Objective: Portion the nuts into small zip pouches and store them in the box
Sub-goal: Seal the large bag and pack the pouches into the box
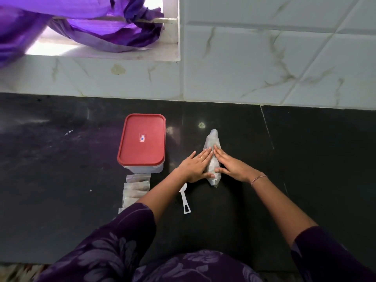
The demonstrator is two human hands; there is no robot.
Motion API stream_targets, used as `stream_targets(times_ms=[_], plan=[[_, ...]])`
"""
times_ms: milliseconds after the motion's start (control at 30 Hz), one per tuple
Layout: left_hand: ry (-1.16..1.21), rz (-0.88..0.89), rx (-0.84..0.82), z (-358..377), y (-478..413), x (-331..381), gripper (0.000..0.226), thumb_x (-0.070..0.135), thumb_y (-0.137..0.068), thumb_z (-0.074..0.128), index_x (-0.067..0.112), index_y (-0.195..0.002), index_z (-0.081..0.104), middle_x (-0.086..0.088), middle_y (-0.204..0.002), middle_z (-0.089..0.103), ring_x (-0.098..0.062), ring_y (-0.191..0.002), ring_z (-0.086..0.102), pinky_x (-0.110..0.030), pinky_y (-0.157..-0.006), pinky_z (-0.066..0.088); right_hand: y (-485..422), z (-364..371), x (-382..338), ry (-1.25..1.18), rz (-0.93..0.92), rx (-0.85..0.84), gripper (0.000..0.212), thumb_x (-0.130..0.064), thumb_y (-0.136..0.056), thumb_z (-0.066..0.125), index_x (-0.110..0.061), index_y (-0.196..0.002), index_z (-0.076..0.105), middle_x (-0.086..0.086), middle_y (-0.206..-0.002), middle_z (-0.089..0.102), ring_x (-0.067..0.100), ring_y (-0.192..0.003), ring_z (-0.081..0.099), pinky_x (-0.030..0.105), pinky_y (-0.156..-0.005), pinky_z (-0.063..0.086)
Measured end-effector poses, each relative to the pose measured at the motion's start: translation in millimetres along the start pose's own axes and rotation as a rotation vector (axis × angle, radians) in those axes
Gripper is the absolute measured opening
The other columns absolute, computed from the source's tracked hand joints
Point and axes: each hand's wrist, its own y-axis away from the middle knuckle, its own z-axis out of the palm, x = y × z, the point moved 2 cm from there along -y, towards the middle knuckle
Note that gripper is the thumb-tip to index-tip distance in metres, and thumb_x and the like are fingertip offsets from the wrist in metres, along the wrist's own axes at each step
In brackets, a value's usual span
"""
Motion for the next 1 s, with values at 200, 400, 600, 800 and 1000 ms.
stream_targets(times_ms=[200,400,600,800,1000], plan=[[-0.146,-0.056,0.127,-2.8,16.2,5.4,0.082,0.060,-0.098,0.026,0.009,-0.153,-0.008,-0.006,-0.162,-0.011,-0.015,-0.149,-0.009,-0.038,-0.120,-0.005,4.9,-0.5,-15.6,-0.150,0.007,0.085,0.069,-0.022,-0.097,0.052,-0.017,-0.151,0.010,-0.004,-0.159,0.000,0.005,-0.144,-0.007,0.035,-0.121,0.008],[-0.150,-0.064,0.431,-21.7,63.2,-1.9,0.069,0.053,-0.098,0.017,0.014,-0.151,-0.004,-0.001,-0.158,-0.010,-0.012,-0.147,-0.008,-0.035,-0.120,-0.005,9.3,-8.4,-64.2,-0.383,-0.035,0.421,0.050,-0.017,-0.099,0.047,-0.018,-0.147,0.031,-0.013,-0.155,0.017,-0.001,-0.142,0.001,0.023,-0.116,0.010],[-0.178,-0.173,0.581,-34.3,124.4,-59.6,0.070,0.054,-0.096,0.013,0.012,-0.151,0.002,-0.002,-0.159,-0.004,-0.014,-0.148,-0.002,-0.038,-0.121,0.001,-24.6,-1.4,-142.2,-0.148,-0.276,0.501,0.056,-0.020,-0.098,0.050,-0.008,-0.148,0.028,-0.003,-0.156,0.019,0.008,-0.146,0.005,0.015,-0.115,0.005],[-0.217,-0.157,0.365,-27.7,170.5,-123.8,0.095,0.076,-0.081,-0.014,0.012,-0.150,-0.006,-0.003,-0.158,-0.008,-0.014,-0.147,-0.010,-0.035,-0.122,-0.004,-63.1,10.8,-180.9,0.241,-0.384,0.360,0.070,-0.038,-0.096,0.048,-0.006,-0.150,0.018,0.005,-0.159,0.010,0.014,-0.147,0.001,0.031,-0.120,0.007],[-0.268,-0.042,0.283,-37.2,178.3,-141.9,0.069,0.048,-0.101,0.033,0.015,-0.153,0.000,-0.004,-0.161,-0.003,-0.014,-0.150,-0.001,-0.027,-0.120,-0.004,-71.2,11.2,-176.0,0.377,-0.345,0.279,0.072,-0.045,-0.095,0.039,-0.006,-0.150,0.016,0.009,-0.159,0.010,0.018,-0.147,0.004,0.029,-0.120,0.004]])
